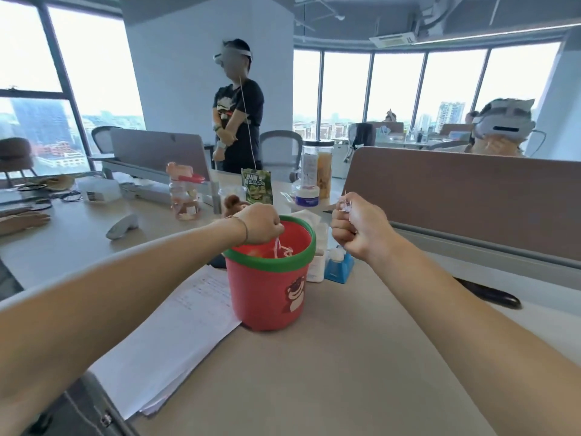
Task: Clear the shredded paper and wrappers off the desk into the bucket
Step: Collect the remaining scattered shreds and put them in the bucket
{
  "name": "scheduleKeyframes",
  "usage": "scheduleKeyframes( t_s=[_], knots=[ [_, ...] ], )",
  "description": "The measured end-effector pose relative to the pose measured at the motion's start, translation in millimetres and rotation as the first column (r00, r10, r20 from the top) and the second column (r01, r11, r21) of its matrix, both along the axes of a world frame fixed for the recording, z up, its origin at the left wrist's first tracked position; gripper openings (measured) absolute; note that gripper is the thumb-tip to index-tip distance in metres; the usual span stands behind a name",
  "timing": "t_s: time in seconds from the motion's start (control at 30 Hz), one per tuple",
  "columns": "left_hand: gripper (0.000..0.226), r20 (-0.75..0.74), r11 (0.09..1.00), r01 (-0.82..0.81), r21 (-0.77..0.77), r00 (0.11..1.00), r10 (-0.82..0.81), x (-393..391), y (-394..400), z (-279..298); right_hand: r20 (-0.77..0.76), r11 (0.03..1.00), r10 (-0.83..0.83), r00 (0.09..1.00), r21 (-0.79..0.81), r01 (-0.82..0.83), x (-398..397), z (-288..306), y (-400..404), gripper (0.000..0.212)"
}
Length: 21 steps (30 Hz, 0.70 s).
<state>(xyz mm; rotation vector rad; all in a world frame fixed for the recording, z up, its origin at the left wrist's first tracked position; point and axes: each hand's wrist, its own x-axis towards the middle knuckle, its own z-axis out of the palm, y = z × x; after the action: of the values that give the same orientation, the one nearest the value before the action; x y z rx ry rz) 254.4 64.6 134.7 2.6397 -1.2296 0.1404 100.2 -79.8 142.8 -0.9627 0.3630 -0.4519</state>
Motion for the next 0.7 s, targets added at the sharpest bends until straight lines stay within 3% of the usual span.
scheduleKeyframes(
  t_s=[0.23, 0.3, 0.43, 0.6, 0.7],
  knots=[
    [0.010, -0.022, 0.990, 0.096, 0.099, 0.995, -0.095, 14, 16, 5, -0.054, 0.994, 0.039, 0.998, -0.099, -0.044, 41, 3, 19, 0.032],
    [0.013, -0.031, 0.989, 0.120, 0.087, 0.993, -0.118, 15, 21, 5, -0.073, 0.989, 0.050, 0.996, -0.135, -0.060, 50, 2, 23, 0.029],
    [0.045, 0.007, 0.993, 0.097, 0.069, 0.995, -0.098, 17, 30, 2, -0.149, 0.952, 0.052, 0.987, -0.293, -0.094, 70, 0, 30, 0.025],
    [0.027, 0.087, 0.998, 0.062, 0.023, 0.994, -0.063, 10, 49, 10, -0.265, 0.777, -0.006, 0.964, -0.608, -0.163, 87, 0, 44, 0.028],
    [0.027, 0.142, 0.999, 0.033, -0.011, 0.989, -0.031, 9, 59, 11, -0.294, 0.618, -0.021, 0.956, -0.755, -0.219, 92, -3, 49, 0.031]
  ],
)
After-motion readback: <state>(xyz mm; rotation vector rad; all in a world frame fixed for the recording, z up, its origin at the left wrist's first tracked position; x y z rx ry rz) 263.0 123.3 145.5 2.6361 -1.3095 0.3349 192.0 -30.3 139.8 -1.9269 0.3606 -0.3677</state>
